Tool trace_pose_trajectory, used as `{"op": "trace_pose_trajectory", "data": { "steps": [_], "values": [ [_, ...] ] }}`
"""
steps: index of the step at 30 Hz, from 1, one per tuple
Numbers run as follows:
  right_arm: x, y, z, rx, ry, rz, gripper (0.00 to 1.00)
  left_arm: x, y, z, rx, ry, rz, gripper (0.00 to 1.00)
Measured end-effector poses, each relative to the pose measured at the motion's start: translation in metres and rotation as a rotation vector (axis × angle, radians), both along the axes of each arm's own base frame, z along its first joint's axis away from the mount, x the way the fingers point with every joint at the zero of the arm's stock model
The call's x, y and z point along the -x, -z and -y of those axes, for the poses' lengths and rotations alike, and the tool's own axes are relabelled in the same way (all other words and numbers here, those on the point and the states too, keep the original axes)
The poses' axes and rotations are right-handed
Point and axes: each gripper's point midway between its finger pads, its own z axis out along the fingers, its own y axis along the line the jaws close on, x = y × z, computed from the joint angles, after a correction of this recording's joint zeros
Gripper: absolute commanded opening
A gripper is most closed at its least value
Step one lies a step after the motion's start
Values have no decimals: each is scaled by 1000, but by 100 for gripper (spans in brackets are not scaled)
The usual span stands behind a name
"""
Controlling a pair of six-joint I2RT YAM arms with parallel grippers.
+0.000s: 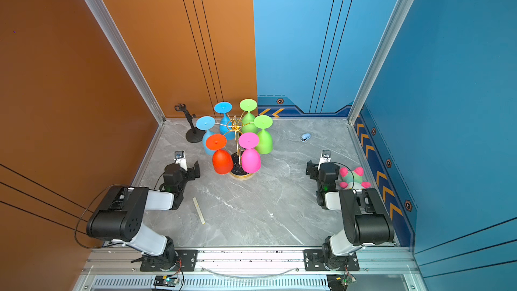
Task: Take the wine glass off the wine glass rack
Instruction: Pick up the wine glass from the wine glass rack.
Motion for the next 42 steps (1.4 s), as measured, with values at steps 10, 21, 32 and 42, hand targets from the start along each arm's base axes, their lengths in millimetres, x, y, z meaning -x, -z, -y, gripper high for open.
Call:
{"op": "trace_pose_trajectory", "data": {
  "steps": [10,21,32,42],
  "values": [
    [-2,-86,-3,-65,25,70,100,6,-62,-10,-11,-128,47,98],
    [46,-194,-59,-301,-158,126,97,47,-147,7,101,-104,89,98],
    [61,-230,-158,-688,-462,-53,88,74,-187,31,201,21,18,98],
    [76,-248,-240,-850,-658,-190,70,98,-188,50,245,137,-46,98]
  ]
}}
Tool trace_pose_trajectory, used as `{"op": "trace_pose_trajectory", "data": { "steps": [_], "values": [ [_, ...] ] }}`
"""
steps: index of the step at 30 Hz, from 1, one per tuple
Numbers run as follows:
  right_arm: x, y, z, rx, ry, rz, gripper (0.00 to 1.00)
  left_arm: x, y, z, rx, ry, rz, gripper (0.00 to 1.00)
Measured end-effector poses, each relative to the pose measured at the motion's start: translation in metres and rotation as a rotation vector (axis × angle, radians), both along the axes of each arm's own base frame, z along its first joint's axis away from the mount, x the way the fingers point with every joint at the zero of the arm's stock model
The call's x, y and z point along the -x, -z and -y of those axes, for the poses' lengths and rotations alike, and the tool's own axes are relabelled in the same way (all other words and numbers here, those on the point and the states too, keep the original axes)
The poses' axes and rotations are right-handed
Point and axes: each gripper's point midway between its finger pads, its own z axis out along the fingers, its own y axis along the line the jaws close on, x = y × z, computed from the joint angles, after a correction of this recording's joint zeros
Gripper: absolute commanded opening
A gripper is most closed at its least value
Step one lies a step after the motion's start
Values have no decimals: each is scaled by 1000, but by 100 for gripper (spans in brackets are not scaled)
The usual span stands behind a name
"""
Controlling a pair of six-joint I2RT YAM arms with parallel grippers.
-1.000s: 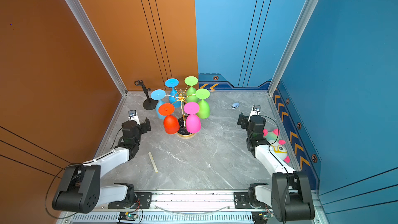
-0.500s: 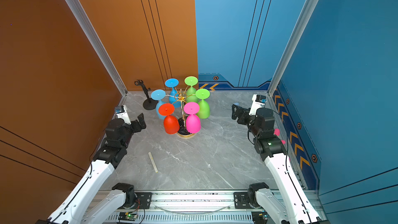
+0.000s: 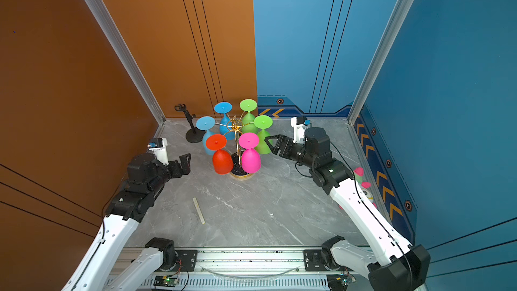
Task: Take the wine glass off the wine glass rack
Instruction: Pick up the wine glass from the wine glass rack.
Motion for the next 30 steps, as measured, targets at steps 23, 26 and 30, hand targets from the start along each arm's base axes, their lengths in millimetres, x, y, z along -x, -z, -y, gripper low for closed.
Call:
{"op": "trace_pose_trajectory", "data": {
  "steps": [23,26,30],
  "values": [
    [-15,22,-51,-60,-86,-109,39,20,-7,17,29,112,11,98],
    [-16,19,-52,-71,-85,-103,33,20,-7,17,29,112,11,98],
    [-17,16,-53,-84,-85,-99,29,21,-7,17,29,112,13,98]
  ]
}}
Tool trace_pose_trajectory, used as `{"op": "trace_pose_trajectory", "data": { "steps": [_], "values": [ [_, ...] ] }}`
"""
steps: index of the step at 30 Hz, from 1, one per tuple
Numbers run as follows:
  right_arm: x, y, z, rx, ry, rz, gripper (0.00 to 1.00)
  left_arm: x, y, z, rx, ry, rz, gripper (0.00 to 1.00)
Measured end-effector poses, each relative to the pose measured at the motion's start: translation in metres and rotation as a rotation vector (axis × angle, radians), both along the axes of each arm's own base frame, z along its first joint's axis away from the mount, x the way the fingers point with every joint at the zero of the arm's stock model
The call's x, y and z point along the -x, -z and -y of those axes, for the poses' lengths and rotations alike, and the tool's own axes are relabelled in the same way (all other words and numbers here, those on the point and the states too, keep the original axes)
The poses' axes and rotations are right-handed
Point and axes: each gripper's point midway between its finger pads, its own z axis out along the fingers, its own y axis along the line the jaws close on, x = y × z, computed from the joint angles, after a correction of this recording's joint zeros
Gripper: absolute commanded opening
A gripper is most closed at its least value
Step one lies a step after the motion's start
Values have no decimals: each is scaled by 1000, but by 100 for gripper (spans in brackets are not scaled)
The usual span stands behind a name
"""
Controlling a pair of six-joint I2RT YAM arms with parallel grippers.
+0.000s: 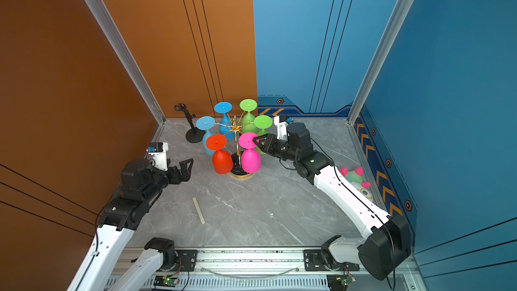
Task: Take the wine glass off the wine glass rack
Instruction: Pick up the wine glass from the wine glass rack.
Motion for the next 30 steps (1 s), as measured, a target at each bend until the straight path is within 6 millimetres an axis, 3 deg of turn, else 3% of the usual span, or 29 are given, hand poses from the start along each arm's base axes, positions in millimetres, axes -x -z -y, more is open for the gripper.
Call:
{"op": "trace_pose_trajectory", "data": {
  "steps": [4,30],
  "values": [
    [-1,-1,0,-7,2,-3,23,1,-1,0,1,0,5,98],
    [-2,-10,-3,-63,9,-18,8,3,-5,-1,3,-1,19,98]
  ]
}}
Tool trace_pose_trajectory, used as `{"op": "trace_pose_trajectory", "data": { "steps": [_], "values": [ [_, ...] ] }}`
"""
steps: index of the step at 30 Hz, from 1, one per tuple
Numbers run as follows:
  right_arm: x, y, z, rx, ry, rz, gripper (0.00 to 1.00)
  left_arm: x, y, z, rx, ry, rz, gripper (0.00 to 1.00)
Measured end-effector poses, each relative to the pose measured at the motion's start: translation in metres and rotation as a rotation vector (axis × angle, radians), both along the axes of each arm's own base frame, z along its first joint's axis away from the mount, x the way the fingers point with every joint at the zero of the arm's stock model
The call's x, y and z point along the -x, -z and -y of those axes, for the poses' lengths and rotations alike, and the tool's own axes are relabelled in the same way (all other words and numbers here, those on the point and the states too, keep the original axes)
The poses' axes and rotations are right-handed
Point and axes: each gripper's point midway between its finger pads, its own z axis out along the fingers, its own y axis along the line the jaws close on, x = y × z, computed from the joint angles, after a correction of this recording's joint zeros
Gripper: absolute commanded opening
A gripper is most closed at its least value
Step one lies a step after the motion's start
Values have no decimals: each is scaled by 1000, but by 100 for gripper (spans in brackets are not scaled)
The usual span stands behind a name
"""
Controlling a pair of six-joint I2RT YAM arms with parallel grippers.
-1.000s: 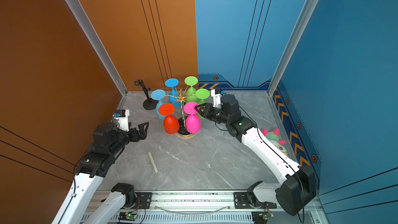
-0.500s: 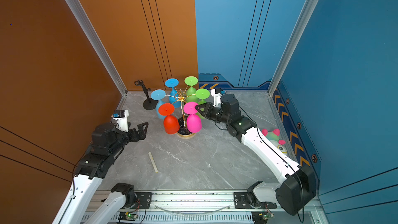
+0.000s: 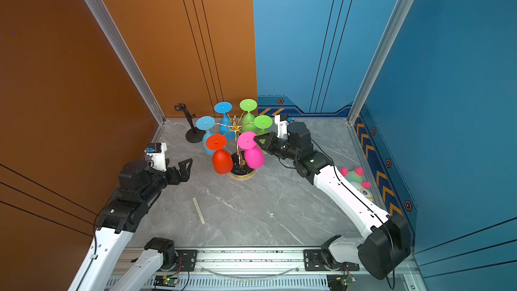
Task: Take the wine glass off the wine glass rack
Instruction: Pick up the wine glass from the wine glass rack.
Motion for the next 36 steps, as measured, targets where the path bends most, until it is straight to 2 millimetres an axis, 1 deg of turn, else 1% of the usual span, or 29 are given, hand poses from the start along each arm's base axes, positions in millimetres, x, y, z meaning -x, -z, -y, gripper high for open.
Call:
{"op": "trace_pose_trajectory", "data": {
  "steps": [5,10,20,25,31,36],
  "values": [
    [0,-5,-1,-24,-3,2,5,0,0,0,0,-1,0,98],
    [0,-4,-2,-44,1,-13,0,0,0,0,0,-1,0,98],
    [-4,-1,-2,-131,24,-52,0,0,0,-1,0,-3,0,98],
    [-8,-2,3,-187,49,-75,0,0,0,-2,0,-9,0,98],
    [-11,-10,9,-249,74,-79,0,0,0,-2,0,-9,0,98],
    [-13,-16,10,-288,80,-81,0,0,0,-2,1,-9,0,98]
  ]
}}
